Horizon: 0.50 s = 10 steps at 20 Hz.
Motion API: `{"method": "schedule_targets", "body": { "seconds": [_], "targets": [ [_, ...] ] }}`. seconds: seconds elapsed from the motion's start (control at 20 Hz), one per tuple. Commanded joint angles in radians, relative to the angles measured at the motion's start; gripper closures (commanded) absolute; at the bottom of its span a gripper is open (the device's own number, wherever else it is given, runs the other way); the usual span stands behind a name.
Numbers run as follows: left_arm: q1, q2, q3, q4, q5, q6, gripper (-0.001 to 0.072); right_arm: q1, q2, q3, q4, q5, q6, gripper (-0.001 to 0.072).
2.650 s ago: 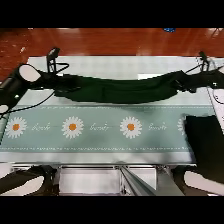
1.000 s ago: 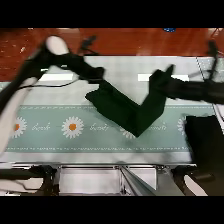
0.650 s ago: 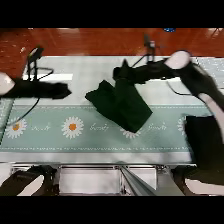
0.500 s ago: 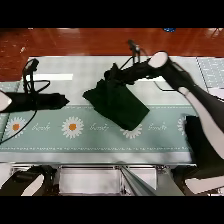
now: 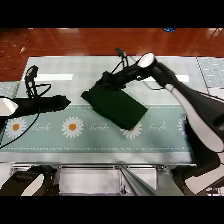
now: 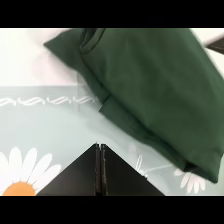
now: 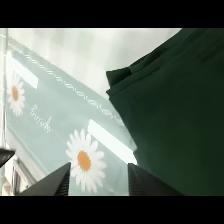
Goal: Fold the shirts.
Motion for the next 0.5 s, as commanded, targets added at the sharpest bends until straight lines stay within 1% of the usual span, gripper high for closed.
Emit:
{"method": "schedule_targets", "body": {
  "seconds": [0.0,0.05,0.1,0.15,0.2,0.25,0.3,0.35,0.4,0.45],
  "targets": [
    [0.002,-0.010,0.008,-0.031,0.034,0.000,0.0689,-0.113,0.167,0.003,-0.188,0.200,0.055,0.0305],
    [0.002,-0.010,0.018,-0.031,0.029,0.000,0.0688,-0.142,0.252,-0.010,-0.349,0.229,0.105,0.0305],
    [0.002,-0.010,0.023,-0.031,0.029,0.000,0.0689,-0.163,0.356,-0.054,-0.550,0.240,0.174,0.0305],
    [0.002,-0.010,0.024,-0.032,0.029,0.000,0.0689,-0.175,0.468,-0.138,-0.755,0.231,0.259,0.0305],
    [0.002,-0.010,0.024,-0.032,0.026,0.000,0.0689,-0.184,0.575,-0.248,-0.920,0.203,0.360,0.0304],
    [0.000,-0.010,0.024,-0.032,0.018,0.000,0.0689,-0.198,0.682,-0.385,-1.020,0.153,0.462,0.0304],
    [-0.001,-0.010,0.024,-0.032,0.009,0.000,0.0689,-0.220,0.792,-0.549,-1.044,0.076,0.558,0.0304],
    [-0.003,-0.010,0.024,-0.032,0.003,0.001,0.0689,-0.240,0.879,-0.702,-1.006,-0.008,0.631,0.0304],
    [-0.007,-0.010,0.024,-0.031,0.003,0.001,0.0689,-0.257,0.951,-0.855,-0.924,-0.105,0.679,0.0304],
    [-0.008,-0.011,0.024,-0.032,0.003,0.000,0.0689,-0.263,0.993,-0.988,-0.819,-0.203,0.697,0.0303]
  ]
}}
